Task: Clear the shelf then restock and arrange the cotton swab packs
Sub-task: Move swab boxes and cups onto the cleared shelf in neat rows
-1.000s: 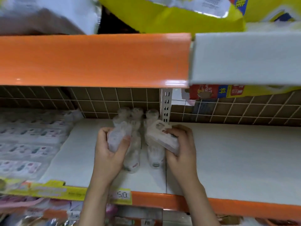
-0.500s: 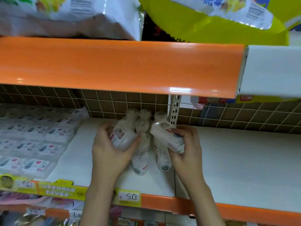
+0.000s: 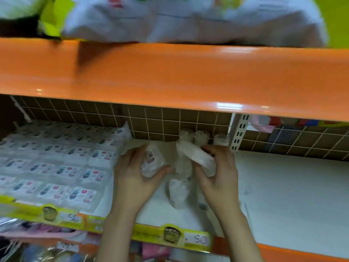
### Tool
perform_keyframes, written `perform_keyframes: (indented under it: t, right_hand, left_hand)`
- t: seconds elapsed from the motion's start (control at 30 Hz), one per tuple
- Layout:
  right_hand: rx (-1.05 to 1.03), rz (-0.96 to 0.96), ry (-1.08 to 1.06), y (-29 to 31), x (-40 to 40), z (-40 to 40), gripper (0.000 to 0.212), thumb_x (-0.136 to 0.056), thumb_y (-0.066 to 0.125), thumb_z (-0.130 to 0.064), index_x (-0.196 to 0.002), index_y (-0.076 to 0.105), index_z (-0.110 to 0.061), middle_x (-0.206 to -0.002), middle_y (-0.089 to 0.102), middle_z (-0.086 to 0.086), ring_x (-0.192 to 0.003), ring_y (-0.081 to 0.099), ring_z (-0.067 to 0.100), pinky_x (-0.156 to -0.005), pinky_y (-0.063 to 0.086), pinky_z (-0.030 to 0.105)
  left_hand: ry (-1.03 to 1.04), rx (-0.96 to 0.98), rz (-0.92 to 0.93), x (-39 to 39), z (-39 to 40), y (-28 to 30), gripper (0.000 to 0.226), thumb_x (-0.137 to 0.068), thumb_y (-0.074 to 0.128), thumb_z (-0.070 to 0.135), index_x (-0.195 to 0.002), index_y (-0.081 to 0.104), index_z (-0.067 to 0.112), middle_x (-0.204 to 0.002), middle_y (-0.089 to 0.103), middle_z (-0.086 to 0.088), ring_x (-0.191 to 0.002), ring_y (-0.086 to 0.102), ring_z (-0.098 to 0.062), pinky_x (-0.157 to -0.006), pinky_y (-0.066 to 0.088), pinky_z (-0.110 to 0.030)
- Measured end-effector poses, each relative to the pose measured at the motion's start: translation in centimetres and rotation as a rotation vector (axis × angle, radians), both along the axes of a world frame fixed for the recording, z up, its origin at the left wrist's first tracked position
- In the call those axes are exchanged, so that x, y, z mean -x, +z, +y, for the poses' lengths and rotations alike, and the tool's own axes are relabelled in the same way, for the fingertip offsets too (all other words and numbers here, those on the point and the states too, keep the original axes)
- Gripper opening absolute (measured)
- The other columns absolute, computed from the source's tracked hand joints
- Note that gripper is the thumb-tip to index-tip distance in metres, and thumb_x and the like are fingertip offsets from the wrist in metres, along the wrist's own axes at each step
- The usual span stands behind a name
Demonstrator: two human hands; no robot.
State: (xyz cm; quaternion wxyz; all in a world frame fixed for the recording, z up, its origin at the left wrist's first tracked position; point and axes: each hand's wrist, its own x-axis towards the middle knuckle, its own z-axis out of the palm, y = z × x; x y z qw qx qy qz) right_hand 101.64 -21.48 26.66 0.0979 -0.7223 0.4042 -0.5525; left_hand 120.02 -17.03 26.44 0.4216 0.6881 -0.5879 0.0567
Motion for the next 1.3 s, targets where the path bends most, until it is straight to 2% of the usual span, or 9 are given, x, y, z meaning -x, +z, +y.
perform_keyframes:
  t: [0.13, 0.23, 0.4, 0.6, 0.7, 0.83, 1.03, 1.2, 1.3]
  right_hand:
    - [0.029, -0.037, -0.039, -0.1, -6.8, 0.7, 0.029, -0.077, 0.06, -0.026, -0.104, 0.055, -0.019, -0.097, 0.054, -0.004, -0.091, 0.051, 0.017, -0.077, 0.038, 0.029]
    - [0.022, -0.053, -0.037, -0.2, -11.4, 1.6, 0.027, -0.076, 0.061, -0.025, -0.102, 0.055, -0.022, -0.098, 0.05, -0.015, -0.092, 0.052, 0.016, -0.078, 0.038, 0.03]
    - [-0.051, -0.004, -0.061, -0.9, -15.9, 2.8, 0.027, -0.075, 0.055, -0.025, -0.1, 0.06, -0.017, -0.097, 0.056, -0.001, -0.092, 0.053, 0.022, -0.078, 0.042, 0.044]
    - [-0.057, 0.004, -0.04, -0.6, -17.6, 3.4, 0.032, -0.078, 0.052, -0.025, -0.106, 0.062, -0.012, -0.098, 0.054, 0.002, -0.092, 0.052, 0.017, -0.081, 0.039, 0.024]
    - [-0.056, 0.044, 0.003, -0.7, -17.8, 3.2, 0.031, -0.082, 0.052, -0.027, -0.108, 0.059, -0.012, -0.103, 0.056, -0.004, -0.096, 0.049, 0.012, -0.084, 0.033, 0.013]
    - [-0.067, 0.051, -0.006, -0.9, -17.9, 2.4, 0.032, -0.085, 0.051, -0.031, -0.114, 0.055, -0.02, -0.105, 0.052, -0.019, -0.093, 0.047, 0.013, -0.079, 0.034, 0.019]
    - [-0.08, 0.12, 0.026, -0.9, -18.8, 1.2, 0.037, -0.083, 0.05, -0.034, -0.113, 0.06, -0.015, -0.099, 0.064, -0.002, -0.091, 0.051, 0.012, -0.074, 0.039, 0.029]
    - [-0.127, 0.092, 0.089, -1.8, -20.7, 0.7, 0.033, -0.089, 0.053, -0.028, -0.122, 0.05, -0.024, -0.107, 0.051, -0.009, -0.096, 0.044, -0.005, -0.081, 0.029, -0.001]
    - [-0.178, 0.118, 0.083, -2.1, -22.7, 0.5, 0.038, -0.089, 0.055, -0.025, -0.126, 0.052, -0.017, -0.113, 0.048, -0.009, -0.1, 0.039, -0.009, -0.084, 0.024, -0.006]
  left_hand:
    - [-0.056, -0.024, 0.102, -6.4, 1.1, 0.7, 0.074, -0.067, 0.058, 0.065, -0.117, 0.062, 0.011, -0.103, 0.067, -0.004, -0.093, 0.063, -0.022, -0.078, 0.039, -0.016]
    - [-0.024, -0.049, 0.148, -10.8, 2.1, 1.0, 0.076, -0.066, 0.049, 0.068, -0.12, 0.06, 0.016, -0.104, 0.069, -0.002, -0.094, 0.065, -0.024, -0.074, 0.043, -0.024]
    - [-0.063, -0.082, 0.137, -16.0, 2.8, 0.9, 0.073, -0.067, 0.046, 0.069, -0.113, 0.064, 0.015, -0.106, 0.069, -0.004, -0.094, 0.061, -0.02, -0.07, 0.035, -0.015]
    - [-0.09, -0.142, 0.186, -17.6, 2.7, -0.2, 0.081, -0.06, 0.079, 0.06, -0.125, 0.055, 0.017, -0.118, 0.061, 0.001, -0.109, 0.056, -0.02, -0.085, 0.04, -0.025]
    - [-0.098, -0.142, 0.177, -18.0, 2.5, -0.4, 0.085, -0.058, 0.057, 0.074, -0.126, 0.052, 0.023, -0.119, 0.06, 0.003, -0.109, 0.056, -0.018, -0.087, 0.048, -0.034]
    - [-0.105, -0.125, 0.191, -17.9, 2.1, 0.2, 0.088, -0.057, 0.047, 0.078, -0.125, 0.053, 0.023, -0.12, 0.058, 0.004, -0.107, 0.054, -0.017, -0.083, 0.041, -0.027]
    - [-0.085, -0.192, 0.033, -19.4, 1.1, 0.1, 0.08, -0.061, 0.046, 0.08, -0.118, 0.057, 0.025, -0.104, 0.061, 0.005, -0.093, 0.057, -0.019, -0.074, 0.048, -0.032]
    - [-0.095, -0.201, -0.033, -22.1, 0.9, -0.9, 0.07, -0.065, 0.05, 0.074, -0.113, 0.061, 0.024, -0.096, 0.062, 0.005, -0.086, 0.059, -0.02, -0.069, 0.046, -0.031]
    - [-0.098, -0.214, -0.036, -24.2, 0.9, -1.1, 0.071, -0.066, 0.057, 0.073, -0.117, 0.06, 0.024, -0.104, 0.062, 0.003, -0.091, 0.058, -0.019, -0.072, 0.043, -0.028]
